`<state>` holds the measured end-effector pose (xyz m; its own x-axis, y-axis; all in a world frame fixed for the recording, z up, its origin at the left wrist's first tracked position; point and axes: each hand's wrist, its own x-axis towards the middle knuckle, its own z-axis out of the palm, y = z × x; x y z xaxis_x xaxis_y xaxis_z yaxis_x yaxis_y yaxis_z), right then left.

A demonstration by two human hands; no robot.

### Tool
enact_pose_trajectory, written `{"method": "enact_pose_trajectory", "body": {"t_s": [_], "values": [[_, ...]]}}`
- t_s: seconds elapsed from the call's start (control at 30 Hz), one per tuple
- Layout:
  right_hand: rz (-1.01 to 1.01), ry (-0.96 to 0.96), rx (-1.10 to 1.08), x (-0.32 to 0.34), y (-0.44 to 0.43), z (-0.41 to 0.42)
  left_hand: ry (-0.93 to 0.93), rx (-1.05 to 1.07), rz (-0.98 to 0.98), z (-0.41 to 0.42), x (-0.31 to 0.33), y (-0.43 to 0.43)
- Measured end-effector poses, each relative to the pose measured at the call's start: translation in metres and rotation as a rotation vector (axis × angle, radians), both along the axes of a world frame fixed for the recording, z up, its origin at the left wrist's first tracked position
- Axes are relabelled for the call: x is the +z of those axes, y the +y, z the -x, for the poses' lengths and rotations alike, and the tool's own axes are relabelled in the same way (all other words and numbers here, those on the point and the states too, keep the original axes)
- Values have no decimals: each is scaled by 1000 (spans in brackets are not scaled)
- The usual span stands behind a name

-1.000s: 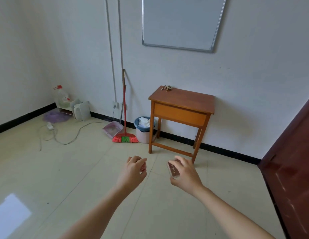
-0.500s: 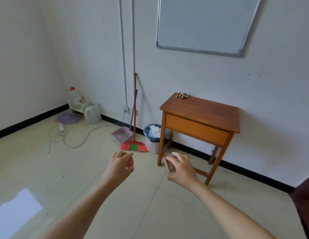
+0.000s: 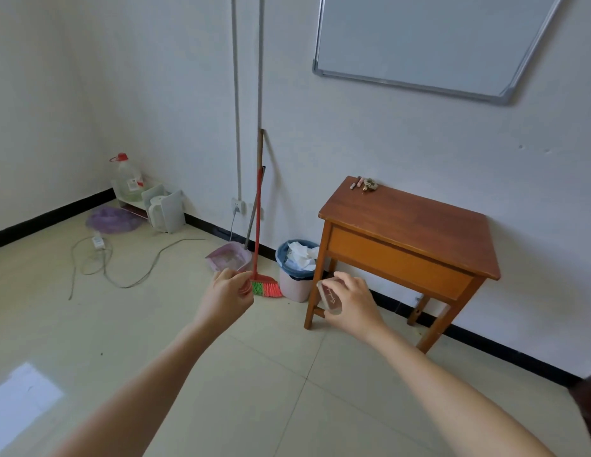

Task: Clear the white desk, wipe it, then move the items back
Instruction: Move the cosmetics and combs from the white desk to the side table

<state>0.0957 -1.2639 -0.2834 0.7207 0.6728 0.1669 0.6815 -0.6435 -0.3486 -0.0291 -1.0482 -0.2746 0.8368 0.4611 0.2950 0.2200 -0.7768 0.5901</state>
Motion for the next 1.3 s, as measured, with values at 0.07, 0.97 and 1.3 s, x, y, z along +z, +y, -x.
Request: {"method": "enact_pose_trajectory", "body": {"t_s": [0.07,0.97,1.3], "values": [[12,-1,-30,6,17,-20,9,-30,-8,-26,7,24],[-22,103,-386,-16,-14,-321,64,-365,28,-407,-18,8],[30,253,-480,-60,-45,-387,330,-411,100,-493,-89,-20]]}}
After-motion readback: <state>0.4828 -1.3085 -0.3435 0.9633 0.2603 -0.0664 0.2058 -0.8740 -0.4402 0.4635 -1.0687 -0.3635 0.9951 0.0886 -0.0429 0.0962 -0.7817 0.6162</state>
